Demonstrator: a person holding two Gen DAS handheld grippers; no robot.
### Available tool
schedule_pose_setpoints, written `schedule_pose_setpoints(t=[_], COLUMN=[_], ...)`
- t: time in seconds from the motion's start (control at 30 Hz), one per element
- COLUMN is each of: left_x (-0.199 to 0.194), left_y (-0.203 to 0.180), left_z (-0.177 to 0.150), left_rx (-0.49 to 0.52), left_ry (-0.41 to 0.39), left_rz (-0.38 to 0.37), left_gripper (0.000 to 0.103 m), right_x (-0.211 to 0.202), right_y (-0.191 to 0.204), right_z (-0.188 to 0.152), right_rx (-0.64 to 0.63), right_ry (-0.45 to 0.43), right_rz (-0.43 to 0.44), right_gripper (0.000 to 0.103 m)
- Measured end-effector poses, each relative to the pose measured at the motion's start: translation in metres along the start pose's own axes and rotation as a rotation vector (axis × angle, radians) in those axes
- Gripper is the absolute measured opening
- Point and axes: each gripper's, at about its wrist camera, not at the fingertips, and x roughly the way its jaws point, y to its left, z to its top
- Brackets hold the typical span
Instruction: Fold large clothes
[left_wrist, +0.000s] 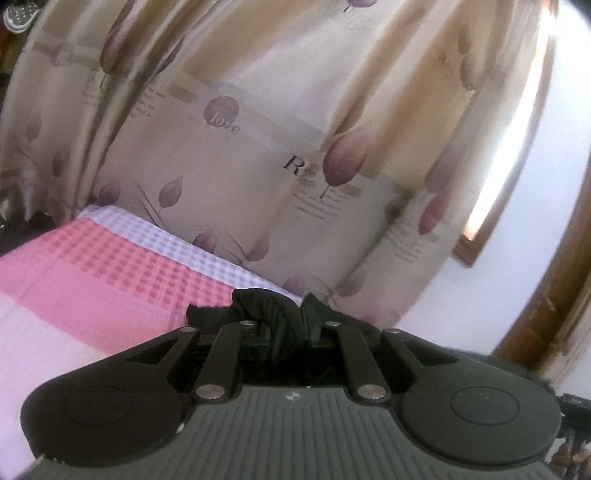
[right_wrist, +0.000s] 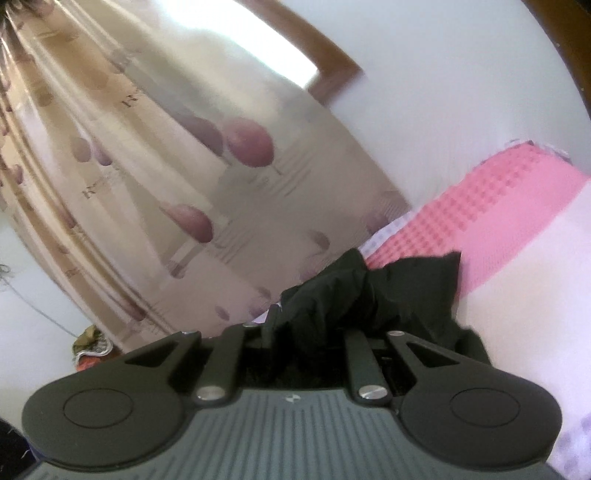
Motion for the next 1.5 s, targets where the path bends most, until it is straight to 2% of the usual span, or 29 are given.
schedule_pose_setpoints(t=[0.2, 0.37, 0.6, 0.7, 0.8, 0.83, 0.87, 0.9, 0.97, 1.0, 1.03, 1.1, 1.13, 1.23, 1.3, 1.33, 1.37, 1.43, 1.5], left_x=[0.067, 0.117, 0.165, 0.175, 0.180, 0.180, 0.181, 0.181, 0.178, 0.175, 0.171, 0.170, 0.170, 0.164, 0.165, 0.167, 0.171, 0.179, 0.187], left_y=[0.002, 0.006, 0.019, 0.026, 0.031, 0.032, 0.034, 0.034, 0.033, 0.031, 0.028, 0.027, 0.027, 0.023, 0.012, 0.004, -0.004, -0.025, -0.043], left_z=[0.015, 0.015, 0.007, 0.001, -0.004, -0.005, -0.006, -0.007, -0.009, -0.008, -0.009, -0.008, -0.008, -0.007, -0.005, -0.005, -0.005, -0.008, -0.014], left_rx=[0.001, -0.005, -0.021, -0.027, -0.046, -0.053, -0.068, -0.083, -0.099, -0.093, -0.077, -0.060, -0.062, -0.054, -0.006, 0.025, 0.058, 0.132, 0.193], left_ry=[0.024, 0.045, 0.083, 0.099, 0.100, 0.097, 0.096, 0.092, 0.059, 0.027, -0.012, -0.008, 0.000, -0.012, 0.000, 0.014, 0.032, 0.059, 0.073], left_rz=[0.072, 0.138, 0.203, 0.200, 0.179, 0.169, 0.159, 0.153, 0.159, 0.180, 0.204, 0.203, 0.197, 0.197, 0.196, 0.190, 0.181, 0.156, 0.136], left_gripper=[0.018, 0.021, 0.026, 0.033, 0.044, 0.052, 0.064, 0.070, 0.102, 0.102, 0.103, 0.103, 0.103, 0.098, 0.080, 0.062, 0.047, 0.043, 0.043], right_x=[0.058, 0.110, 0.164, 0.180, 0.189, 0.191, 0.192, 0.193, 0.192, 0.190, 0.187, 0.178, 0.173, 0.164, 0.162, 0.165, 0.170, 0.185, 0.202], right_y=[-0.021, -0.046, -0.081, -0.093, -0.106, -0.109, -0.111, -0.112, -0.113, -0.113, -0.113, -0.108, -0.104, -0.093, -0.078, -0.067, -0.057, -0.038, -0.024], right_z=[0.024, 0.033, 0.031, 0.024, 0.017, 0.015, 0.014, 0.013, 0.012, 0.011, 0.011, 0.012, 0.013, 0.018, 0.019, 0.019, 0.017, 0.013, 0.007], right_rx=[0.015, 0.044, 0.087, 0.116, 0.173, 0.179, 0.183, 0.187, 0.202, 0.215, 0.225, 0.214, 0.197, 0.143, 0.045, -0.025, -0.094, -0.214, -0.295], right_ry=[0.017, 0.039, 0.063, 0.071, 0.069, 0.069, 0.068, 0.065, 0.055, 0.043, 0.024, -0.020, -0.042, -0.060, -0.068, -0.060, -0.046, 0.003, 0.055], right_rz=[-0.068, -0.134, -0.198, -0.214, -0.207, -0.207, -0.205, -0.198, -0.162, -0.139, -0.117, -0.093, -0.096, -0.093, -0.130, -0.152, -0.169, -0.216, -0.225], right_gripper=[0.014, 0.014, 0.017, 0.018, 0.021, 0.022, 0.023, 0.026, 0.037, 0.052, 0.074, 0.094, 0.096, 0.096, 0.096, 0.094, 0.091, 0.066, 0.060])
